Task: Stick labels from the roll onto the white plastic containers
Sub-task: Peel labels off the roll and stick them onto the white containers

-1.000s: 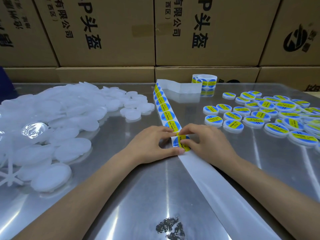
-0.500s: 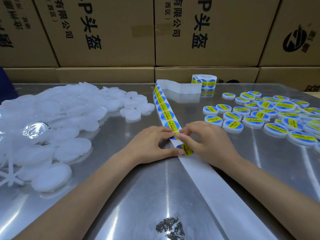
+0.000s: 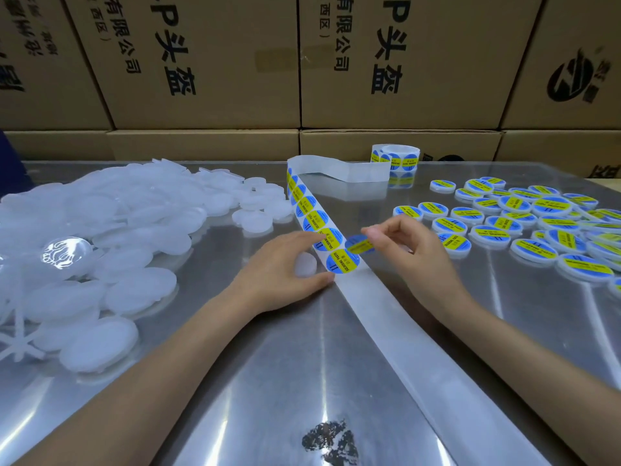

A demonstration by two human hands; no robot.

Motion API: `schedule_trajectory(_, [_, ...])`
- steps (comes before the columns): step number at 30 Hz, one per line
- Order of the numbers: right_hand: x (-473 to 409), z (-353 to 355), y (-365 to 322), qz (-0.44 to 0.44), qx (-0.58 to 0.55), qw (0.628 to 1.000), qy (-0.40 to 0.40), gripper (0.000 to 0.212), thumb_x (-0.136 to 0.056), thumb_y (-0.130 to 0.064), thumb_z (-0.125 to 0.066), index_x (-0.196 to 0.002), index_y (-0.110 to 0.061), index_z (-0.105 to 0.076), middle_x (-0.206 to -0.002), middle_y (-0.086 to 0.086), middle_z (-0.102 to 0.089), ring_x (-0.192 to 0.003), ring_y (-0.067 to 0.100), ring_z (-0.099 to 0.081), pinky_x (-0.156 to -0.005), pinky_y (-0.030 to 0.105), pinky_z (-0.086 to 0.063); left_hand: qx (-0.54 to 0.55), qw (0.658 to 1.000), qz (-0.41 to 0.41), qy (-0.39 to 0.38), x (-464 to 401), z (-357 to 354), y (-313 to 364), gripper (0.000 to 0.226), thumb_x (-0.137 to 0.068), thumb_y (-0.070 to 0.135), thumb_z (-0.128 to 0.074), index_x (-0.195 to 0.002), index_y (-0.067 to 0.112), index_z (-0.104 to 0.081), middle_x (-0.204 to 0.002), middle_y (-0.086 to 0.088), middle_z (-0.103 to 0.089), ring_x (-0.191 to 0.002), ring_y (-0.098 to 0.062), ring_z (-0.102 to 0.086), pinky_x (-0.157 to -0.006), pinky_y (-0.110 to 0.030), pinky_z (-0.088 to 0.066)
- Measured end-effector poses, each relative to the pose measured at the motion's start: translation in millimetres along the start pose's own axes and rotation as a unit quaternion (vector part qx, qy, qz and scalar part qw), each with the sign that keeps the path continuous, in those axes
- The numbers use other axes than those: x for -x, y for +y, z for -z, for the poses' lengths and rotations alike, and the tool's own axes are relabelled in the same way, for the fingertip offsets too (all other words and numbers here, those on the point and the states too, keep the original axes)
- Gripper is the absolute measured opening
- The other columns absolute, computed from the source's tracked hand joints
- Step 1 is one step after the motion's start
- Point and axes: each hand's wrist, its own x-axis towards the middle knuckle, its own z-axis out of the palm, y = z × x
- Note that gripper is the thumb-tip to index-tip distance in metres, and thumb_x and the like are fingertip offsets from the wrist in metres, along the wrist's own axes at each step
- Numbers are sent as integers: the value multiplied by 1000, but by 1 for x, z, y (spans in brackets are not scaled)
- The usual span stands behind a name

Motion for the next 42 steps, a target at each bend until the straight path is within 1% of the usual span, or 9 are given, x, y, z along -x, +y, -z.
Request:
schedule_trajectory(4, [0, 0, 3, -4, -14, 1000, -8, 9, -84, -11, -68, -90, -13, -62, -106, -5, -69, -99, 7, -64, -87, 18, -49, -97, 984, 149, -6, 2, 7, -7, 82, -69, 76, -56, -134, 27, -46, -136, 5, -46, -128, -19, -40, -102, -35, -38])
schedule_trajectory(6, [0, -1, 1, -11, -35, 999, -9, 10, -84, -9, -67, -88, -15, -61, -106, -5, -69, -96, 4, -65, -84, 16, -49, -126, 975, 184, 9, 2, 8, -10, 74, -65, 81, -53, -112, 25, -57, -113, 2, -53, -113, -22, -47, -88, -34, -44])
schedule_trajectory(8, [0, -3, -1, -35, -78, 996, -6, 8, -85, -8, -65, -85, -16, -62, -106, -5, -69, -88, 0, -65, -76, 12, -49, -111, 978, 173, 43, 2, 9, -10, 60, -66, 76, -58, -97, 24, -61, -97, 3, -53, -97, -19, -52, -75, -31, -44])
schedule_trajectory(10, [0, -4, -2, -76, -116, 990, -5, 6, -87, -12, -64, -83, -16, -64, -105, -7, -70, -81, -6, -64, -69, 11, -49, -67, 985, 141, 69, 2, 8, -10, 54, -66, 67, -68, -100, 25, -61, -96, 6, -53, -90, -12, -51, -71, -28, -40])
schedule_trajectory(14, [2, -3, -2, -164, -171, 971, -13, 8, -86, -23, -64, -88, -19, -70, -93, -7, -74, -89, 2, -65, -82, 21, -51, 21, 994, -4, 103, 2, 7, 1, 59, -66, 45, -81, -117, 24, -58, -105, 7, -53, -91, -3, -45, -75, -17, -34])
schedule_trajectory(19, [3, -3, -6, -218, -253, 941, -51, 18, -73, -29, -68, -86, -16, -70, -87, -1, -75, -83, 7, -70, -69, 16, -53, 46, 983, -120, 133, 4, 5, 21, 62, -66, 37, -84, -119, 15, -61, -108, 0, -59, -93, -7, -51, -83, -24, -44])
schedule_trajectory(23, [2, -1, -5, -238, -249, 936, -76, 28, -62, -36, -70, -83, -18, -73, -92, -1, -75, -89, 7, -69, -78, 19, -52, 58, 979, -135, 141, 5, 4, 28, 61, -66, 39, -83, -118, 15, -62, -105, -1, -59, -95, -14, -55, -81, -34, -49])
schedule_trajectory(31, [2, -2, -7, -246, -247, 933, -86, 35, -61, -37, -73, -89, -15, -72, -93, 5, -75, -84, 10, -71, -64, 15, -53, 59, 976, -141, 155, 6, 2, 31, 61, -65, 41, -84, -115, 14, -64, -103, 0, -60, -94, -15, -57, -79, -37, -50])
schedule_trajectory(42, [5, -3, -9, -240, -251, 936, -67, 8, -84, -20, -66, -80, -16, -71, -83, 3, -75, -73, 8, -71, -62, 13, -53, 68, 973, -135, 173, 6, 1, 32, 60, -64, 47, -81, -114, 18, -65, -101, 2, -61, -89, -11, -57, -74, -36, -51])
